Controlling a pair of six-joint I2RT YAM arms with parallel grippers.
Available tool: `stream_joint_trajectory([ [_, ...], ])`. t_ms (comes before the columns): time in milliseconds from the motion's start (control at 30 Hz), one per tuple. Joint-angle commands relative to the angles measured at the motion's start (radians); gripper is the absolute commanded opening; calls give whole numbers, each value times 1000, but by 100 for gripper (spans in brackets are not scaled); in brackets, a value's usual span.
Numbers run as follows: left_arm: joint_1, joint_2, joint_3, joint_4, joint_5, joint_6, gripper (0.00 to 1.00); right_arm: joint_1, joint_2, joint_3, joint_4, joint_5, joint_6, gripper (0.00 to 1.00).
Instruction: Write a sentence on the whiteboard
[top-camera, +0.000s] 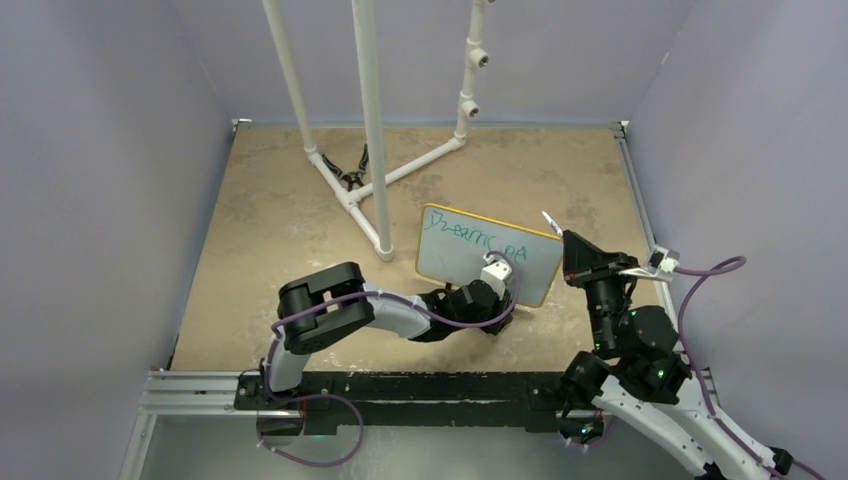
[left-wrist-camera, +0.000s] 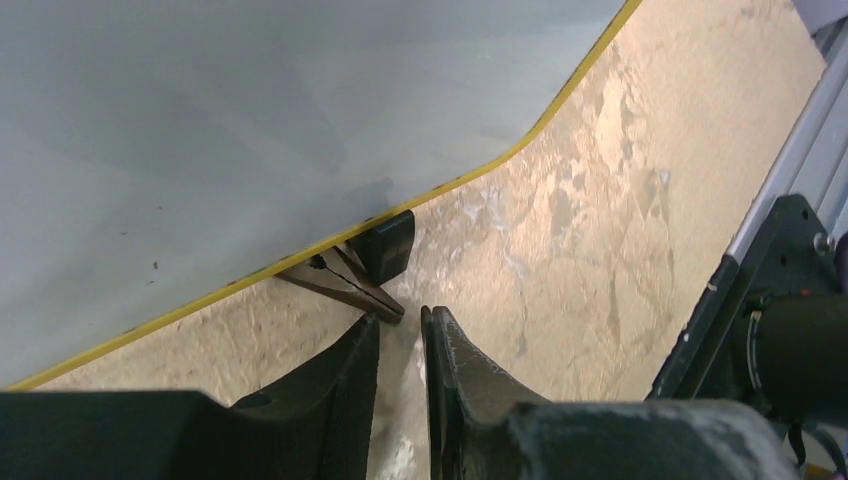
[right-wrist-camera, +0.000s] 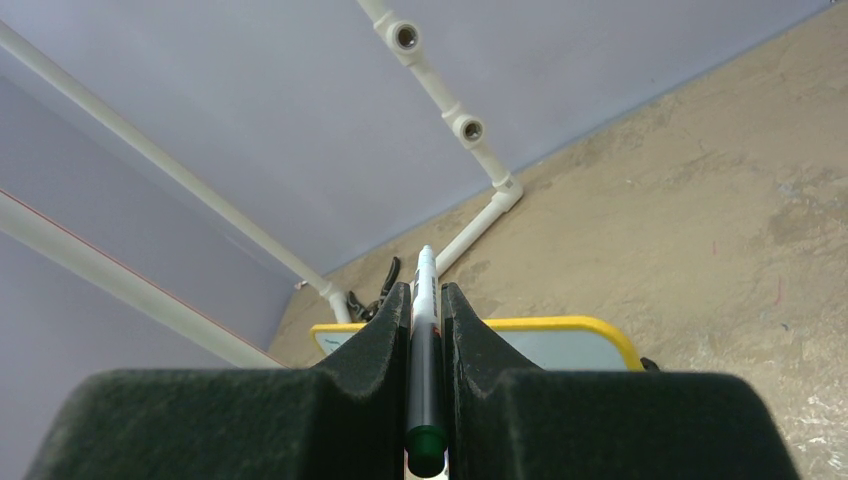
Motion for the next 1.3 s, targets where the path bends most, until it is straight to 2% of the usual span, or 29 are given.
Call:
stream_joint_trajectory([
  [0,-4,59,52,22,-73,-55,22,-2,-13,31,13,31,-19,0],
  [167,-4,71,63,47,-94,-66,23,-2,-16,33,10,29,-17,0],
  [267,-4,36,36,65,-62,-38,28,-2,-18,35,6,28,-16,0],
  [467,-5,-117,-42,29,1,11,45,-2,-30,35,0,21,-10,0],
  [667,-5,-272,-43,-115,63,80,52,-2,-39,31,-12,3,1,0],
  [1000,30,-437,198,-551,133,313,52,-2,-4,93,-169,7,139,0],
  [1133,118,-477,318,-673,203,376,52,-2,0,118,-258,28,209,0],
  [1267,208,-484,457,-745,230,454,54,-2,-11,114,-279,12,238,0],
])
